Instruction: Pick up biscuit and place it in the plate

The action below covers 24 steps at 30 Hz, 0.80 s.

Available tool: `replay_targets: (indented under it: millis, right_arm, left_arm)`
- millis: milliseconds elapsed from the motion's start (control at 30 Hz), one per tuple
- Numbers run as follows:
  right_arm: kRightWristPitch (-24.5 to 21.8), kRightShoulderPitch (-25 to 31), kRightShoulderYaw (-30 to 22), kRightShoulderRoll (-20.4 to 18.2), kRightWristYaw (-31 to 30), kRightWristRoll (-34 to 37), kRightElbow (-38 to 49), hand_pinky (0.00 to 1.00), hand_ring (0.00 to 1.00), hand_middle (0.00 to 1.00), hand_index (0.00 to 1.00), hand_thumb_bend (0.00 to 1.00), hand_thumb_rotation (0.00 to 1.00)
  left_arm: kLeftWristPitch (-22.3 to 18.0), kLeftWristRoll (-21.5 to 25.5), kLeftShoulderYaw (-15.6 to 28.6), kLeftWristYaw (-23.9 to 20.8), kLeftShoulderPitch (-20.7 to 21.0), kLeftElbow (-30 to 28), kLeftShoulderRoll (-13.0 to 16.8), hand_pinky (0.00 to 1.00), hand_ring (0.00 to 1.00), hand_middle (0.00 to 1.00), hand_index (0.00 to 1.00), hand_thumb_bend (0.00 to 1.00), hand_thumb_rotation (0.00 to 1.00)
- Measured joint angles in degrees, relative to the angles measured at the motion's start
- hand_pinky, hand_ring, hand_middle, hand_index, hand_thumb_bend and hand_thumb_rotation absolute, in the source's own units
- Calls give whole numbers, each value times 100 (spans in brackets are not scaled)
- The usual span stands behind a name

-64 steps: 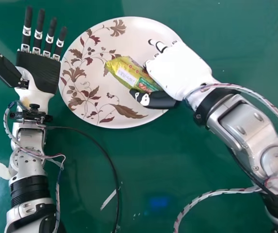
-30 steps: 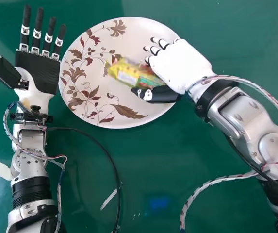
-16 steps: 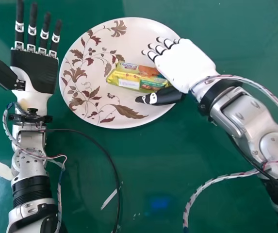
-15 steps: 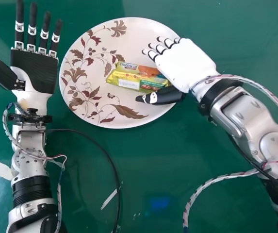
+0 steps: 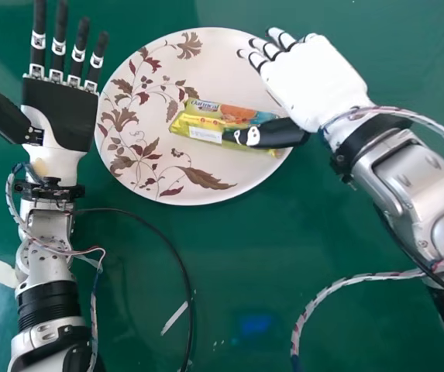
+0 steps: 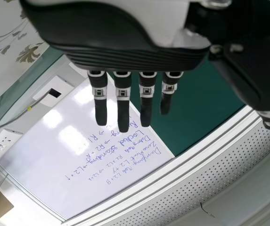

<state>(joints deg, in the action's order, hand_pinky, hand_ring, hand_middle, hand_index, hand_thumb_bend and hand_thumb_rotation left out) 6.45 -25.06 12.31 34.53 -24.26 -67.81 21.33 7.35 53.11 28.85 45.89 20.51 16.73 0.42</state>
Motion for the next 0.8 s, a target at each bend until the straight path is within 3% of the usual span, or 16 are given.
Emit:
replay_targets:
  millis: [100,167,233,333,433,633,800]
  right_arm:
    - [-100,176,-196,3,-42,86,287,68,100,100,100,100,56]
    - [-201,282,-320,-2,-137,131,466,90,100,100,100,100,59]
    - [-288,406,-459,-4,-173,189,637,98,99,100,100,100,68]
    - [-393,609,-663,-5,-203,221,852,100,94,100,100,100,75]
    - [-544,838,-863,-20,-284,265,1080,100,93,100,100,100,77]
    - [-779,1236,-1162,-75,-323,201,1436,100,99,100,100,100,75]
    - [-943,1328,-1274,-169,-407,151,1673,100,89,100,100,100,73]
  left_arm:
    - [2,-3,8,-84,0,-1,-1,78,83,89,97,100,81]
    - [-9,-9,20,-257,2,-9,-14,80,84,90,97,100,81]
    - [-140,-74,21,-467,1,-17,-43,80,83,90,97,100,82]
    - [-430,-331,-16,-735,-17,-50,-104,82,84,91,97,100,83]
    - [-529,-371,-24,-835,-37,-69,-123,84,85,92,98,100,83]
    - [-533,-370,-27,-830,-38,-62,-122,81,83,91,99,100,86]
    - [-462,-359,-46,-784,-38,-45,-89,85,83,91,99,100,84]
